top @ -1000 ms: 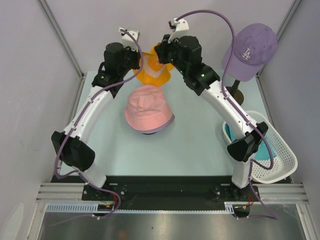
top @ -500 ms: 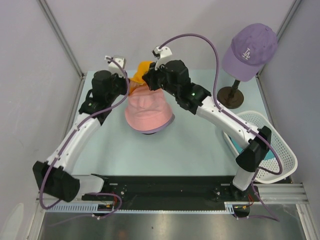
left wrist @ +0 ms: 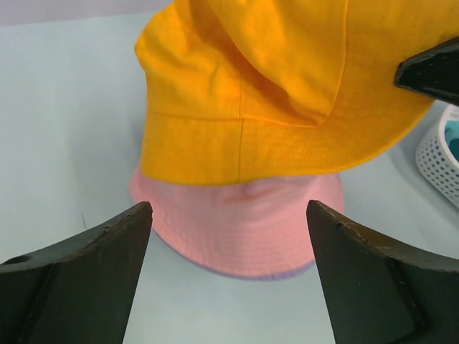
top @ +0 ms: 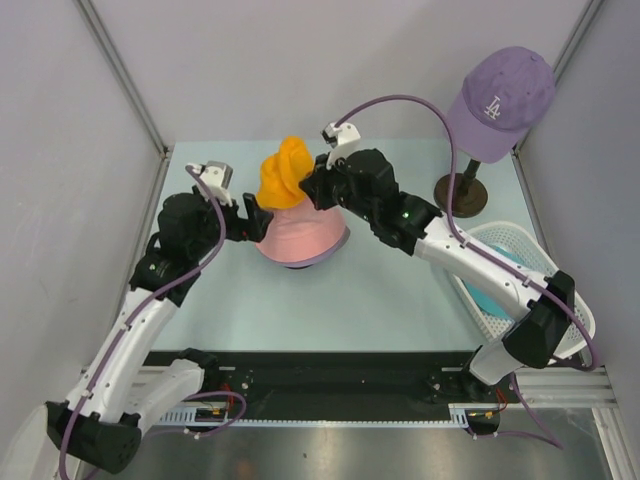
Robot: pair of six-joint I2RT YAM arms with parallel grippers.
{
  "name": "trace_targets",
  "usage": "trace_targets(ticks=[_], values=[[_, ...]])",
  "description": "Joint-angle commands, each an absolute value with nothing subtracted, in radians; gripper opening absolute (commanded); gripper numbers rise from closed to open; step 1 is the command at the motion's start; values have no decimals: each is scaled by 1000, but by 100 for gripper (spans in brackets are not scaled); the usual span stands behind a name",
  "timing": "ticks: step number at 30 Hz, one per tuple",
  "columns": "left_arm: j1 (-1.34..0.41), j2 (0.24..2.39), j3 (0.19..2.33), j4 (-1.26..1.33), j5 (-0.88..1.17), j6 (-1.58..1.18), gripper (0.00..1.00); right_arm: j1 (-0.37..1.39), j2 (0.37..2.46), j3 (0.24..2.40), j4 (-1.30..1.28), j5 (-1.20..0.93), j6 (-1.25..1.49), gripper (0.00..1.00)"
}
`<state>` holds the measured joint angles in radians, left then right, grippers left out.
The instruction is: Stack the hats
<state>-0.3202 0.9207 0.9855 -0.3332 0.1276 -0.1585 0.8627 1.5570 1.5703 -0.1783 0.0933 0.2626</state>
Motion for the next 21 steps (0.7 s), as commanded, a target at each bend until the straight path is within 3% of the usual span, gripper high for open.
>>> trace_targets(ticks=[1,14,21], values=[[-314,833,947,-425,156,-314,94,876,1485,1473,-155,107,325,0],[-313,753,698,-100,222,-951,95,881,1362,1235,-138,138,400,0],[-313,721,638,64,204,-1054,84,899,1367,1223,-146,126,394,0]])
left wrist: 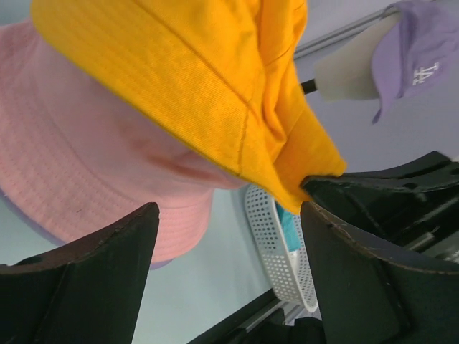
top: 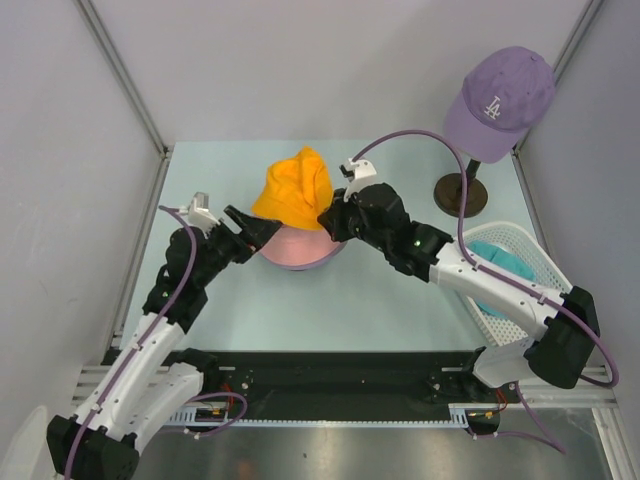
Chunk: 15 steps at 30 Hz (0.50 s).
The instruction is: Stack the hats
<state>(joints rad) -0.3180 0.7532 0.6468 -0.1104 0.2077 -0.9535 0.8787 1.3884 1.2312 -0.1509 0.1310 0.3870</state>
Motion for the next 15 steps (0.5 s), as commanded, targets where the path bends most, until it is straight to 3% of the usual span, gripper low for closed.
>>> trace_targets(ticks=[1,10,15], values=[[-313,715,637,74,199,-1055,83,899,1367,1223,-146,121,391,0],[-313,778,623,90,183,-1094,80,902,1370,1224,-150,110,385,0],[-313,814,635,118,149,-1100,63,904,1371,1223,-153,107,385,0]])
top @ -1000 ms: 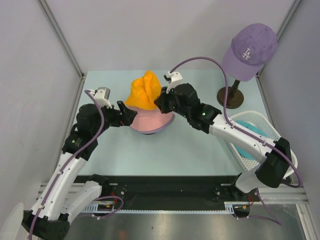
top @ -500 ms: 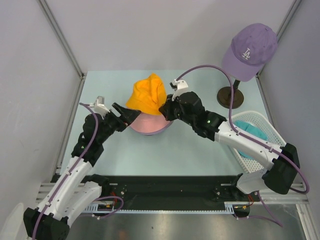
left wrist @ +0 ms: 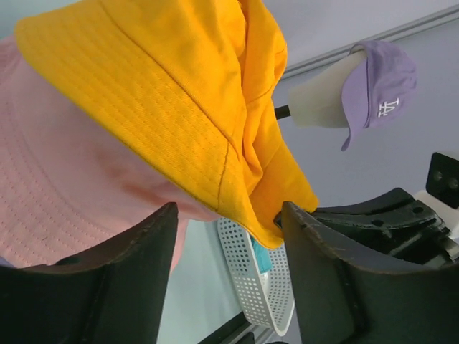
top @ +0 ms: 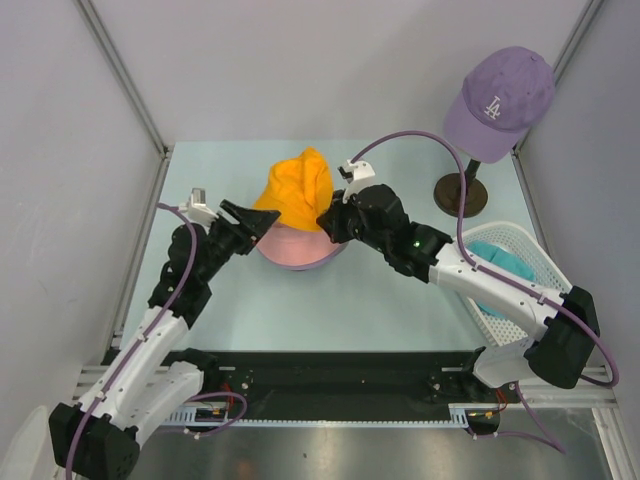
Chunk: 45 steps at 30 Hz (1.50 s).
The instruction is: Stack the hats
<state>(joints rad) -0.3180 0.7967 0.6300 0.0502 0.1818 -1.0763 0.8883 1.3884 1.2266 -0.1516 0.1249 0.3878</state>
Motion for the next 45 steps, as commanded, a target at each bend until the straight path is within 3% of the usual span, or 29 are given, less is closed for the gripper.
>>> trace_targets(ticks=[1,4,5,7,8,9,19,32,35,38,41,42,45], values=[[-313,822,637,121,147,-1101,59,904,1371,1224,-152,107,382,0],[-313,851,641,150,152,-1108,41,905,1373,1232,-144,115,371,0],[-313,856,644,153,152,-1109,28,905,1377,1242,-141,117,368,0],[-311,864,646,166,147,-1109,15,904,1384,1259,-141,121,353,0],[-311,865,650,166,144,-1103,4,902,1391,1281,-140,123,350,0],[-311,870,653,166,144,-1098,0,902,1397,1288,-138,124,345,0],[-247,802,618,256,261,-1048,0,899,1349,1330,-100,117,305,0],[-189,690,456,101,356,-1029,0,914,1279,1075,-158,114,390,0],[-167,687,437,46,345,-1014,0,914,1296,1060,-173,107,391,6],[-143,712,413,40,350,-1014,0,908,1308,1068,-195,98,394,20],[-130,727,407,35,347,-986,0,884,1284,1080,-221,83,388,45],[-123,732,407,25,342,-976,0,856,1263,1080,-225,72,391,59],[-106,749,410,8,341,-933,0,780,1224,1083,-236,-20,391,69]])
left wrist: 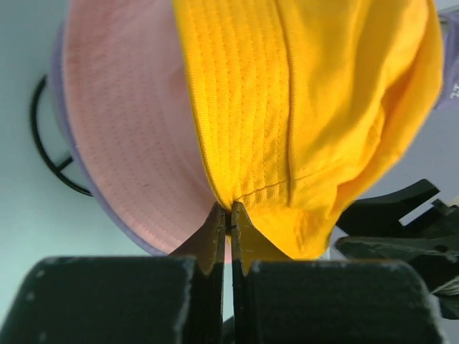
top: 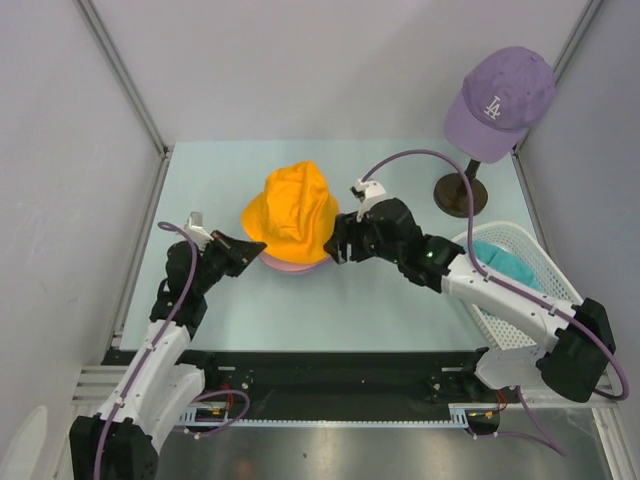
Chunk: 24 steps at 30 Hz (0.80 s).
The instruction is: Stack the hats
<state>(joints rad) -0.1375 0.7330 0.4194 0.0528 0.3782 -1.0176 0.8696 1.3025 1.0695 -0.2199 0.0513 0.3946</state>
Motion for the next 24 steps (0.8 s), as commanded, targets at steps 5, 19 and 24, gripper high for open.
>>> trace_targets(ticks=[5,19,24], values=[[-95,793,399,17,344,-900,0,632,1213,1123,-215,-211,422,70],[-17,1005,465,126,425,-825,0,476,1479,1138,144,-500,604,68],[-3,1054,488,152,439,-808,0,443,1551,1146,238,-532,630,68]])
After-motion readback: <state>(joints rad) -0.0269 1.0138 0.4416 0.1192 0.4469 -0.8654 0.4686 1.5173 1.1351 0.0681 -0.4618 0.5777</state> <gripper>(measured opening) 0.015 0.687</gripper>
